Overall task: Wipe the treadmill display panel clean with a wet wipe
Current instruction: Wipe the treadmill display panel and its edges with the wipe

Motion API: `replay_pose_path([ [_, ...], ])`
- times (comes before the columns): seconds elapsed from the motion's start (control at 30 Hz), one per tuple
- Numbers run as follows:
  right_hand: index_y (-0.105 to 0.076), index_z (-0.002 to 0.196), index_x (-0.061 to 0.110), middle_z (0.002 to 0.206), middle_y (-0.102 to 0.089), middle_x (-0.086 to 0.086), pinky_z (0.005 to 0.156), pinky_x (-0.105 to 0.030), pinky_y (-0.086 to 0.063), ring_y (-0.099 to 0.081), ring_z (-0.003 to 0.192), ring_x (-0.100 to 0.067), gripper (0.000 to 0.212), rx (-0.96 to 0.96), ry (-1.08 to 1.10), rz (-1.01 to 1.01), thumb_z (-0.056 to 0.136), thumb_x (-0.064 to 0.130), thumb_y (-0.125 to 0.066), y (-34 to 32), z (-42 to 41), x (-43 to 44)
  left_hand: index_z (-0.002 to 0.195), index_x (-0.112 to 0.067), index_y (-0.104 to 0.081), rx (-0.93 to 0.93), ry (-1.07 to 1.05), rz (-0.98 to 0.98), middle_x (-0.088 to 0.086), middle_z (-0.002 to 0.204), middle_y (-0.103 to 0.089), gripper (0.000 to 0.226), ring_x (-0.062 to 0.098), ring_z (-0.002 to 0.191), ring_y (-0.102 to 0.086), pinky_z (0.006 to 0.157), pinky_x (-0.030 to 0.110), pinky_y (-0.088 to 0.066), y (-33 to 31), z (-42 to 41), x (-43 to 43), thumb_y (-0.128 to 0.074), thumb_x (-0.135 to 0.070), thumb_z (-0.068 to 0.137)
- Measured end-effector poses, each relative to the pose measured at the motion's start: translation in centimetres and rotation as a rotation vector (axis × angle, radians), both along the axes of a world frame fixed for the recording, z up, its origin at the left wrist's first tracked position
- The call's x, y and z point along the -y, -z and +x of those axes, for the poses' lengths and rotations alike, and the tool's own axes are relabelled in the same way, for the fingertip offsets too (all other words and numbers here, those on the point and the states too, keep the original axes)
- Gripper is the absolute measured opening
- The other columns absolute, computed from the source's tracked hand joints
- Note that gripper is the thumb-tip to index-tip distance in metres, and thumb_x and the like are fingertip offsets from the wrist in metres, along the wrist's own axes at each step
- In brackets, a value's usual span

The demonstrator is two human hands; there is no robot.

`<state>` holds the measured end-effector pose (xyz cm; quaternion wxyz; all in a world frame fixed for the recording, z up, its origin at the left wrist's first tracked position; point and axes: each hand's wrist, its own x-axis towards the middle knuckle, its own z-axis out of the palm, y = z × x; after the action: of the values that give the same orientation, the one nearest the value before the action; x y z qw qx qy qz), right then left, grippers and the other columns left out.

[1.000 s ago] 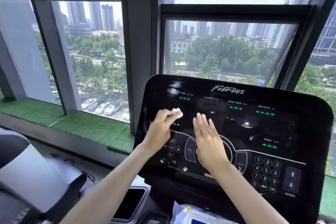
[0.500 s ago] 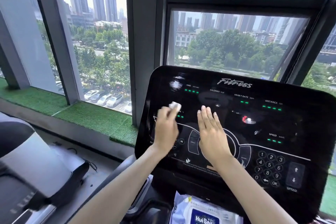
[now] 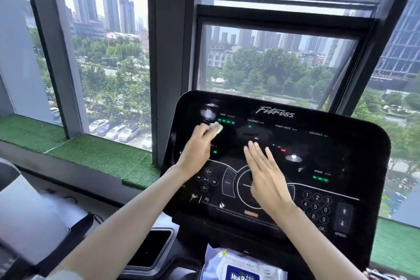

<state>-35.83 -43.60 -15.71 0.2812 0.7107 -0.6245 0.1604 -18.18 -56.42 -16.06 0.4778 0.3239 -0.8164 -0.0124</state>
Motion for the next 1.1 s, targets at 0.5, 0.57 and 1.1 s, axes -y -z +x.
replay_pose_path([
  [0.5, -0.042, 0.134, -0.006, 0.142, -0.041, -0.022, 0.111, -0.039, -0.012, -0.037, 0.133, -0.031, 0.091, 0.072, 0.142, 0.075, 0.047, -0.016, -0.065, 1.7, -4.1, -3.0, 0.127, -0.015, -0.055, -0.156, -0.023, -0.040, 0.001, 0.123, -0.049, 0.056, 0.006, 0.104, -0.041, 0.087, 0.016, -0.044, -2.3, -7.0, -2.7, -0.055, 0.017, 0.080],
  [0.57, -0.042, 0.135, -0.006, 0.143, -0.040, -0.021, 0.111, -0.039, -0.011, -0.037, 0.133, -0.029, 0.091, 0.058, 0.140, 0.097, 0.048, -0.014, -0.068, 1.7, -4.4, -2.9, 0.127, -0.015, -0.056, -0.014, 0.101, -0.169, -0.003, 0.123, -0.053, 0.058, 0.003, 0.105, -0.042, 0.092, 0.016, -0.044, -1.8, -6.8, -2.5, -0.057, 0.018, 0.079],
  [1.1, -0.044, 0.132, -0.008, 0.141, -0.041, -0.024, 0.108, -0.048, -0.033, -0.040, 0.132, -0.033, 0.085, 0.048, 0.143, 0.040, 0.051, -0.011, -0.065, 2.2, -3.9, -2.7, 0.125, -0.016, -0.057, -0.002, 0.075, -0.129, -0.005, 0.124, -0.053, 0.058, 0.016, 0.097, -0.048, 0.076, 0.033, -0.054, -1.4, -8.9, -4.0, -0.056, 0.017, 0.078],
])
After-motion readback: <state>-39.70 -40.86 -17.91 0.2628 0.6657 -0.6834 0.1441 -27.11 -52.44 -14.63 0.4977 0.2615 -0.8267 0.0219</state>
